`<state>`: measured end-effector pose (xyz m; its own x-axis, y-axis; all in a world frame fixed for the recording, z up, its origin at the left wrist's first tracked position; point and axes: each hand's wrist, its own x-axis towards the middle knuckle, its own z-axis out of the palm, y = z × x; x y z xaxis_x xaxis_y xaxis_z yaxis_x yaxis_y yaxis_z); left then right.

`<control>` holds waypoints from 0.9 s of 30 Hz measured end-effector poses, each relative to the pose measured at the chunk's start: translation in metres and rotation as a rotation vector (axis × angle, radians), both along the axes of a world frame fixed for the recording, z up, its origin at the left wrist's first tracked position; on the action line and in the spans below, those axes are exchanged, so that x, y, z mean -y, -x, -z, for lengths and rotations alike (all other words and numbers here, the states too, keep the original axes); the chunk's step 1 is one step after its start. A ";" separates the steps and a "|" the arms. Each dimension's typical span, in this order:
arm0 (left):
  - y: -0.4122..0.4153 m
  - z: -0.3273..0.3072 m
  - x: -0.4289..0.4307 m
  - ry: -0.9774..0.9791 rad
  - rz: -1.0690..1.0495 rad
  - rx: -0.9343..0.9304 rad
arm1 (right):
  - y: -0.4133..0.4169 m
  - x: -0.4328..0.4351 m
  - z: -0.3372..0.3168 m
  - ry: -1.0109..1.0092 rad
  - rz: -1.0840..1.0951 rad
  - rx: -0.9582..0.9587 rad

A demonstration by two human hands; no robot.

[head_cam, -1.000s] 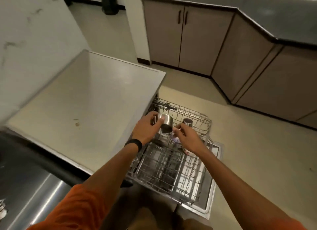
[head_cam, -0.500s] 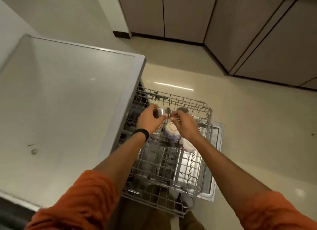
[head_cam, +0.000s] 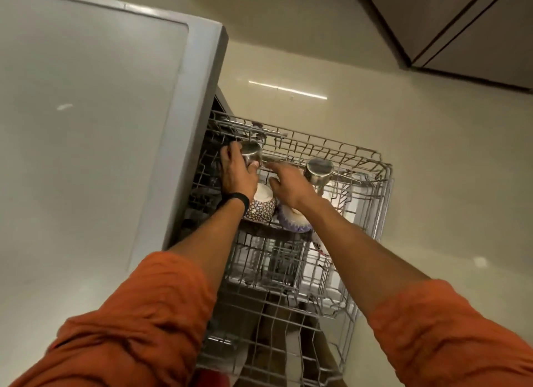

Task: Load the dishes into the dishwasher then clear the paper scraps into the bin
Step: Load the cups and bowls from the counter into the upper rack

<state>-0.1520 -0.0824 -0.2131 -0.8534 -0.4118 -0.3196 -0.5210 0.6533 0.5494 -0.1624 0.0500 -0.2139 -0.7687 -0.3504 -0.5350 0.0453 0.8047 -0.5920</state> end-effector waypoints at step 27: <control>-0.005 0.024 -0.003 -0.001 0.062 -0.058 | -0.009 0.004 0.035 -0.196 -0.050 0.079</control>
<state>-0.1473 -0.0789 -0.2373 -0.8942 -0.3574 -0.2695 -0.4471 0.6825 0.5782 -0.1530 0.0459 -0.2491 -0.7058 -0.2704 -0.6548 0.0423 0.9066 -0.4199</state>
